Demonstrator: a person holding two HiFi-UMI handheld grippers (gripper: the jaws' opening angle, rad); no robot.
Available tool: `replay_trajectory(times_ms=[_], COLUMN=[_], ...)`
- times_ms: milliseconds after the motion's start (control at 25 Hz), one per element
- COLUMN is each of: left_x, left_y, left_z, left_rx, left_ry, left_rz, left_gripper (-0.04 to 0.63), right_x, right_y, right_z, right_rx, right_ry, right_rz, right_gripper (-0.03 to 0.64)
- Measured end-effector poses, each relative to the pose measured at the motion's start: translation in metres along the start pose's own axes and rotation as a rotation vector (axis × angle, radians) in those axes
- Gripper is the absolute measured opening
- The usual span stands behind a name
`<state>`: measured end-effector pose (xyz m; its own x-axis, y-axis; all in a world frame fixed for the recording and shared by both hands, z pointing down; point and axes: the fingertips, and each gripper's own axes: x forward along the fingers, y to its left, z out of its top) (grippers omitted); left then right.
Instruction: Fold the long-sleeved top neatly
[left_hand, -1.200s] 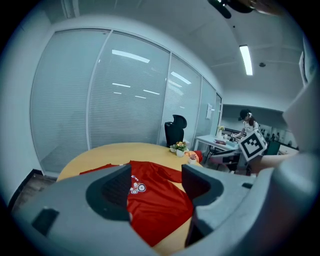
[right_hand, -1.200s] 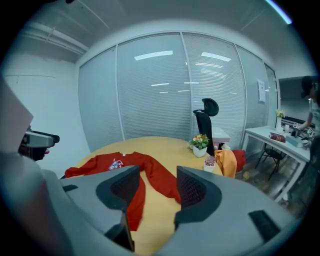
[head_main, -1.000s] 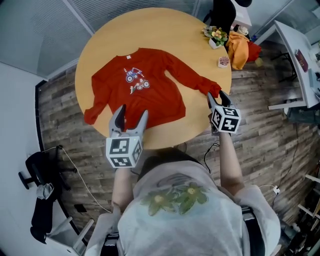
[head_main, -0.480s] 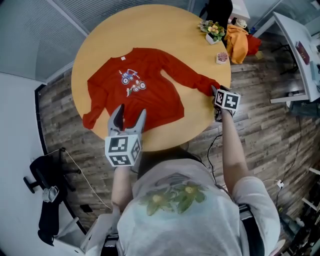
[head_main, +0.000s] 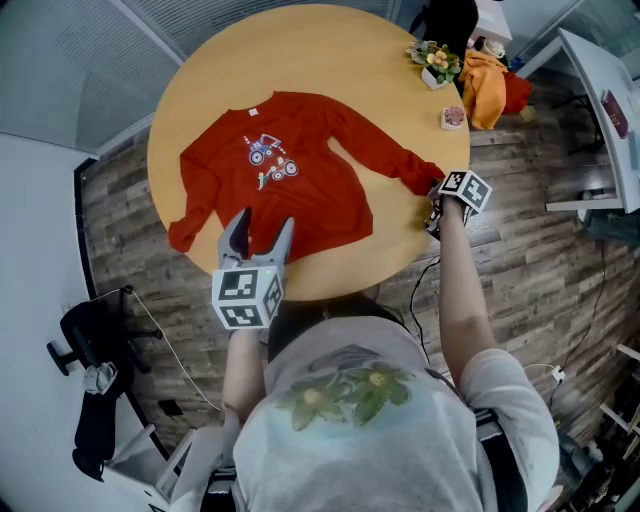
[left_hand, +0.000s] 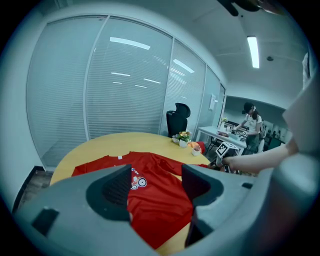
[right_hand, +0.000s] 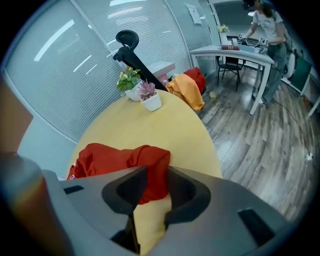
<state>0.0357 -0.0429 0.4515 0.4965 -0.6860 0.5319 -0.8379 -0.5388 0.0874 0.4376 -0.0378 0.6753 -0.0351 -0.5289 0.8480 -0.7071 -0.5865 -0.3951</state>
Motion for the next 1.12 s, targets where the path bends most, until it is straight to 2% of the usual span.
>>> replay_trajectory(times_ms=[120, 200, 360, 560, 840, 1120], left_x=[0.005, 0.010, 0.028, 0.060, 0.096, 0.100], left_y=[0.000, 0.000, -0.006, -0.035, -0.072, -0.054], left_z=[0.000, 0.001, 0.010, 0.033, 0.051, 0.056], left_rx=[-0.007, -0.013, -0.013, 0.039, 0.087, 0.088], left_ry=[0.004, 0.006, 0.007, 0.006, 0.025, 0.043], left_rz=[-0.011, -0.022, -0.069, -0.174, -0.304, -0.324], left_gripper=[0.296, 0.296, 0.296, 0.296, 0.296, 0.296], right_x=[0.003, 0.003, -0.006, -0.023, -0.051, -0.106], right_y=[0.007, 0.012, 0.024, 0.038, 0.062, 0.113], right_z=[-0.001, 0.001, 0.007, 0.015, 0.038, 0.090], right_rx=[0.001, -0.020, -0.110, -0.206, -0.263, -0.338], right_ry=[-0.005, -0.015, -0.061, -0.142, -0.260, -0.442], right_rz=[0.021, 0.024, 0.017, 0.008, 0.031, 0.098], right_gripper=[0.071, 0.046, 0.037, 0.035, 0.034, 0.034])
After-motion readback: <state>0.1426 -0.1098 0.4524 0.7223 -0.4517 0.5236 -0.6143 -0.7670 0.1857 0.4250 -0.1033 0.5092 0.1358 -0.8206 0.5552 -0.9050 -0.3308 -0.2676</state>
